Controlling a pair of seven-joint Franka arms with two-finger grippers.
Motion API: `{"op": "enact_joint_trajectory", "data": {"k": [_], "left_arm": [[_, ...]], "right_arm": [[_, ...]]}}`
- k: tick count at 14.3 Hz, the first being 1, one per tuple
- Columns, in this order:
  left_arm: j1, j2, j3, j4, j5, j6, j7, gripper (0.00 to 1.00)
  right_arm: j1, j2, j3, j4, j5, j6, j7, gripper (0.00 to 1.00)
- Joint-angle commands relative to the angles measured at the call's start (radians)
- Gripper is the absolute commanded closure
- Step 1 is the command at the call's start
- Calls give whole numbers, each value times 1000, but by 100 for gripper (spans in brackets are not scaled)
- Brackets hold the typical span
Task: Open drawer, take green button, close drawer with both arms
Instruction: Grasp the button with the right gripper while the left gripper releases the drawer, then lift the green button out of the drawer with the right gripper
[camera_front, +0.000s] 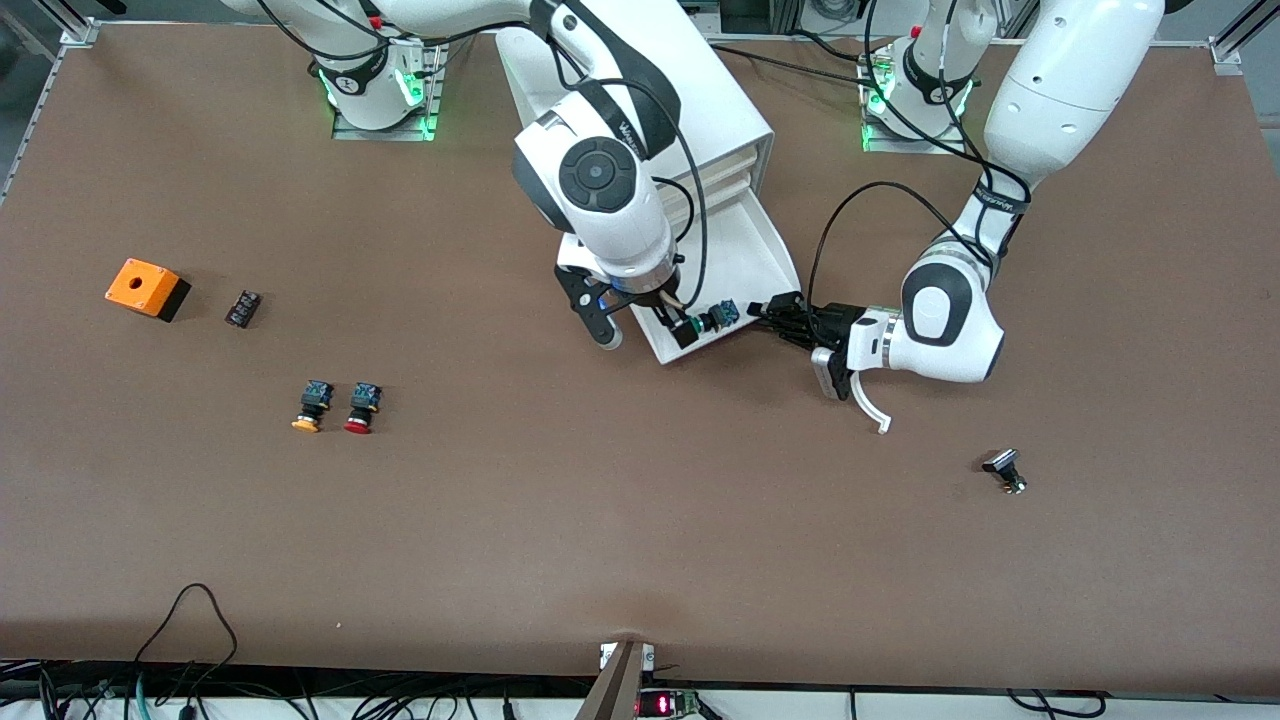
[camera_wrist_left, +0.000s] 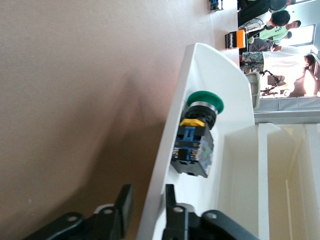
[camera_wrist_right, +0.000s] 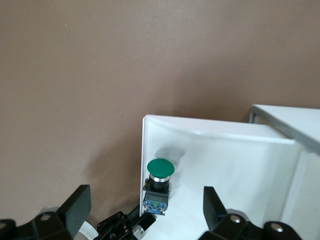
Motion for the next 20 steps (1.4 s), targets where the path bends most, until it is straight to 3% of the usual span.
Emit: {"op": "enact_joint_trajectory", "data": {"k": [1,4,7,16,20], "left_arm": [[4,0,1,30,26,-2,-28,0],[28,-23,4,37,29,-29,-63,0],[35,-45,5,94,134,-78,-199,0],[36,-51,4,436,625,-376,-741,0],[35,-51,1,542,710,-460,-948,0]], "right_arm": [[29,42,-11,34,2,44,45,1],[46,74,-11,34,0,115,77,1],[62,106,-11,34,0,163,79,1],[108,182,-11,32,2,281,107,1],[115,192,-11,32,2,282,134,4]]}}
